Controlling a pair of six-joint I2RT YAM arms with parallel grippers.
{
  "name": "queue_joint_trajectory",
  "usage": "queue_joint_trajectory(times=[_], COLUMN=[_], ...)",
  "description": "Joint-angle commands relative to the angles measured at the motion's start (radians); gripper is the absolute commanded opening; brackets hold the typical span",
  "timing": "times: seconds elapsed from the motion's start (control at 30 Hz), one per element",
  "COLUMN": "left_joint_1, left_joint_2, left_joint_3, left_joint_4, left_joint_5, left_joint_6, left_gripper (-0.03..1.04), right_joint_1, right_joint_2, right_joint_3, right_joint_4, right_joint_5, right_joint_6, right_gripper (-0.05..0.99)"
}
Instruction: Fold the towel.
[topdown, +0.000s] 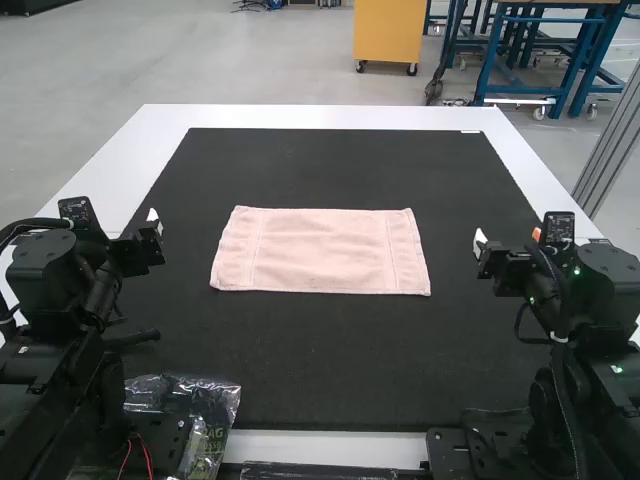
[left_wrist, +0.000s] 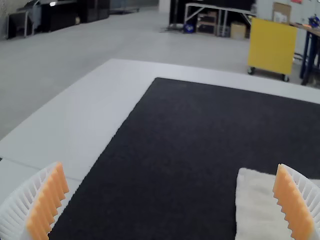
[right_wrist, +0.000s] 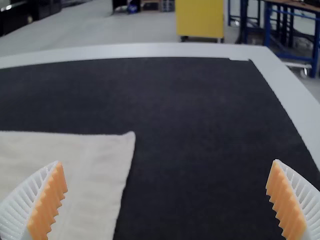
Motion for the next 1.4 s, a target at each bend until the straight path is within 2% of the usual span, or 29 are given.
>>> queue_joint_trajectory(times=[0.0, 0.37, 0.47, 0.53, 0.6, 0.63, 0.67, 0.73, 0.77, 0.87, 0.9, 0.93, 0.97, 1.03, 1.1, 1.17, 1.2, 1.23, 1.3, 1.37], left_joint_1=[0.006, 0.006, 0.004, 0.006, 0.004, 0.003, 0.001, 0.0, -0.002, 0.001, 0.0, -0.002, -0.003, -0.003, -0.003, 0.0, 0.0, -0.003, -0.008, -0.013], left_joint_2=[-0.006, -0.006, -0.006, -0.006, -0.006, -0.006, -0.006, -0.006, -0.006, -0.006, -0.006, -0.006, -0.006, -0.006, -0.006, -0.006, -0.006, -0.004, 0.024, 0.096], left_joint_3=[-0.005, -0.005, -0.005, -0.005, -0.005, -0.005, -0.005, -0.005, -0.005, -0.004, -0.004, -0.005, -0.005, -0.005, -0.005, 0.01, 0.032, 0.065, 0.133, 0.197], left_joint_4=[0.006, 0.007, 0.015, 0.061, 0.106, 0.115, 0.116, 0.149, 0.165, 0.221, 0.225, 0.225, 0.219, 0.242, 0.277, 0.299, 0.307, 0.296, 0.274, 0.282], left_joint_5=[-0.013, -0.013, -0.013, -0.013, -0.013, -0.016, -0.016, -0.012, -0.007, -0.01, -0.001, 0.013, 0.034, 0.053, 0.102, 0.107, 0.11, 0.134, 0.136, 0.133], left_joint_6=[-0.01, -0.01, -0.007, 0.02, 0.074, 0.119, 0.181, 0.31, 0.378, 0.396, 0.453, 0.522, 0.55, 0.534, 0.514, 0.514, 0.514, 0.514, 0.513, 0.491], left_gripper=[0.97, 0.97, 0.97, 0.97, 0.97, 0.96, 0.96, 0.96, 0.96, 0.96, 0.96, 0.96, 0.95, 0.96, 0.96, 0.96, 0.96, 0.96, 0.95, 0.95], right_joint_1=[-0.013, -0.014, -0.013, -0.013, -0.013, -0.014, -0.011, -0.013, -0.013, -0.013, -0.011, -0.008, -0.005, -0.008, -0.013, -0.017, -0.019, -0.019, -0.022, -0.025], right_joint_2=[-0.008, -0.008, -0.008, -0.008, -0.008, -0.008, -0.008, -0.008, -0.008, -0.008, -0.008, -0.008, -0.008, -0.008, -0.006, 0.003, 0.015, 0.041, 0.133, 0.271], right_joint_3=[-0.006, -0.006, -0.006, -0.006, -0.006, -0.006, -0.006, -0.006, -0.006, -0.006, -0.006, -0.006, -0.006, -0.007, -0.002, 0.031, 0.059, 0.091, 0.177, 0.28], right_joint_4=[0.003, 0.004, 0.035, 0.053, 0.098, 0.116, 0.131, 0.154, 0.188, 0.223, 0.219, 0.211, 0.219, 0.231, 0.291, 0.323, 0.322, 0.322, 0.315, 0.315], right_joint_5=[0.017, 0.017, 0.016, 0.019, 0.025, 0.057, 0.086, 0.092, 0.094, 0.089, 0.077, 0.04, 0.031, 0.028, 0.029, 0.037, 0.04, 0.045, 0.057, 0.075], right_joint_6=[-0.009, -0.009, -0.002, -0.002, -0.004, -0.006, -0.019, -0.042, -0.09, -0.335, -0.429, -0.533, -0.581, -0.584, -0.579, -0.57, -0.55, -0.526, -0.45, -0.354], right_gripper=[0.92, 0.92, 0.92, 0.92, 0.92, 0.92, 0.92, 0.92, 0.92, 0.92, 0.92, 0.92, 0.92, 0.91, 0.91, 0.91, 0.91, 0.91, 0.91, 0.91])
